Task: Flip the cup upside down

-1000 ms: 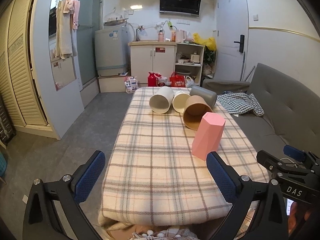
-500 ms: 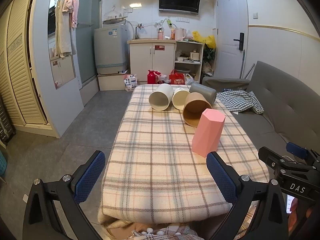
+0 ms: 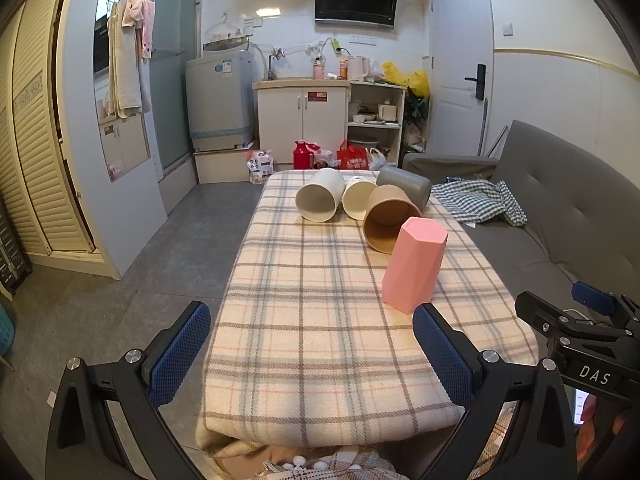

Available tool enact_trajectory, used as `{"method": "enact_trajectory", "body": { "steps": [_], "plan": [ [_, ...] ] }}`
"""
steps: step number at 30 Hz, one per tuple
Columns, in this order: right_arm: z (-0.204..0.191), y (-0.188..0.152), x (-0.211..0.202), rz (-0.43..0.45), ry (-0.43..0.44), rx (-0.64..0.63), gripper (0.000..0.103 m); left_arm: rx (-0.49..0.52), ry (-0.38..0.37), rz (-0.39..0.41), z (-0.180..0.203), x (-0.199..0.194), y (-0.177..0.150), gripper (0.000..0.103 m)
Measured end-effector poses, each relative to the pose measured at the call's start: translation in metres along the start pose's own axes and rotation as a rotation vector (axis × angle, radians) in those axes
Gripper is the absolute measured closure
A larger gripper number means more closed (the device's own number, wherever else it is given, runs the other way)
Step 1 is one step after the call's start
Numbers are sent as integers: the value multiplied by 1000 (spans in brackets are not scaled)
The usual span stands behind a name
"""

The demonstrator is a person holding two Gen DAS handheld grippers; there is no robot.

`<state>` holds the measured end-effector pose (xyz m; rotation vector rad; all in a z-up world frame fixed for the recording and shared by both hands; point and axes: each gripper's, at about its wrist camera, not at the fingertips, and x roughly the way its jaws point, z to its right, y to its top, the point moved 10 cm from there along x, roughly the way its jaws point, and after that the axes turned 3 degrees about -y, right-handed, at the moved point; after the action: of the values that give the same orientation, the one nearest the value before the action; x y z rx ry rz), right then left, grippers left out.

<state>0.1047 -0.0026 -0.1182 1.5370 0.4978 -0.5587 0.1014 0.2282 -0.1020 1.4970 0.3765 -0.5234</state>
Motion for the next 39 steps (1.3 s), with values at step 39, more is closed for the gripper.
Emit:
{"method": "enact_trajectory", "body": {
  "steps": [39],
  "plan": [
    [1, -3, 1, -7, -4, -1, 0, 4, 2, 3, 2, -1, 1, 0]
  ]
}}
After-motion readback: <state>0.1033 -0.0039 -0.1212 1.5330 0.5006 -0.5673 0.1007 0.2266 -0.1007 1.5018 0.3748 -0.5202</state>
